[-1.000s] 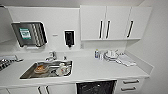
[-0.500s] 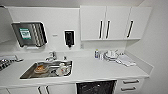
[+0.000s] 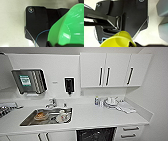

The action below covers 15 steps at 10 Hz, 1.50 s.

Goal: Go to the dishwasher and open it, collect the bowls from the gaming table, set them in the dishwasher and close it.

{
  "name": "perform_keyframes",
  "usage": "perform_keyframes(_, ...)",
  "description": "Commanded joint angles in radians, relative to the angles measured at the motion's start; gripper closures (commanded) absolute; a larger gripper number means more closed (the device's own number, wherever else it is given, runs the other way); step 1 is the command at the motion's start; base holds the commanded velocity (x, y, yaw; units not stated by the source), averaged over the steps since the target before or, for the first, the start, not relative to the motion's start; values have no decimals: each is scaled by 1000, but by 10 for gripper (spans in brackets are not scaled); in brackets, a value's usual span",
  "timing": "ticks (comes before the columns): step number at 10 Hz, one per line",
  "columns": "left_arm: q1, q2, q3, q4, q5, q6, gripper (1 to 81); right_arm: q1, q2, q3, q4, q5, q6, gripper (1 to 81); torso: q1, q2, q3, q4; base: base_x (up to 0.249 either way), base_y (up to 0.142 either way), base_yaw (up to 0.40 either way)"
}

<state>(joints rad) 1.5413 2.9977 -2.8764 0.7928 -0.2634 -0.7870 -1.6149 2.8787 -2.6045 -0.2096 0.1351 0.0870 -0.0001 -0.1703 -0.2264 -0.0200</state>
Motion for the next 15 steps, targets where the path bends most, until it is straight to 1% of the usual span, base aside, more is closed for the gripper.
perform_keyframes(1, -49, -23, 20, 8, -30, -12, 811, 34, -65, 74, 10, -46, 7, 811, 0, 0, 0, 0, 0, 0, 0)
perform_keyframes(3, -65, -80, 106, 10, -51, -51, 811, 28, -65, 71, 1, -38, 7, 811, 0, 0, 0, 0, 0, 0, 0)
perform_keyframes(4, -80, -125, 177, 10, -50, -70, 811, 28, -63, 71, 1, -37, 7, 811, 0, 0, 0, 0, 0, 0, 0)
perform_keyframes(5, -97, -182, 257, 10, -48, -96, 811, 26, -63, 71, -1, -35, 7, 811, 0, 0, 0, 0, 0, 0, 0)
perform_keyframes(6, -114, -238, 325, 10, -48, -121, 811, 23, -62, 69, -1, -31, 5, 811, 0, 0, -26, 0, 0, 0, 0)
perform_keyframes(7, -129, -291, 400, 10, -45, -135, 811, 22, -62, 68, 1, -15, 5, 811, 0, 0, -61, 0, 0, 0, 0)
perform_keyframes(9, -149, -368, 511, 5, -36, -138, 811, 20, -60, 64, -1, -14, 5, 811, 0, 0, -90, 0, 0, 0, 0)
perform_keyframes(10, -157, -393, 543, 5, -36, -138, 811, 19, -60, 63, 1, -11, 5, 811, 0, 0, -48, 0, 0, 0, 0)
perform_keyframes(11, -163, -408, 557, 2, -36, -138, 811, 19, -59, 61, -1, -11, 5, 811, 0, 0, -95, 0, 0, 0, 0)
perform_keyframes(12, -169, -423, 565, -1, -36, -141, 811, 19, -59, 61, 1, -11, 5, 811, 1, 1, -127, 0, 0, 0, 0)
perform_keyframes(13, -175, -437, 575, -3, -39, -144, 811, 17, -60, 61, 1, -11, 5, 811, 1, 1, -78, 0, 0, 0, 0)
perform_keyframes(14, -183, -471, 603, 3, -46, -176, 811, 16, -59, 58, -1, -11, 5, 811, 1, 0, -85, 0, 0, 0, 0)
perform_keyframes(15, -192, -503, 641, 5, -48, -187, 811, 14, -59, 55, 1, -5, 5, 811, 1, 1, -85, 0, 0, 0, 0)
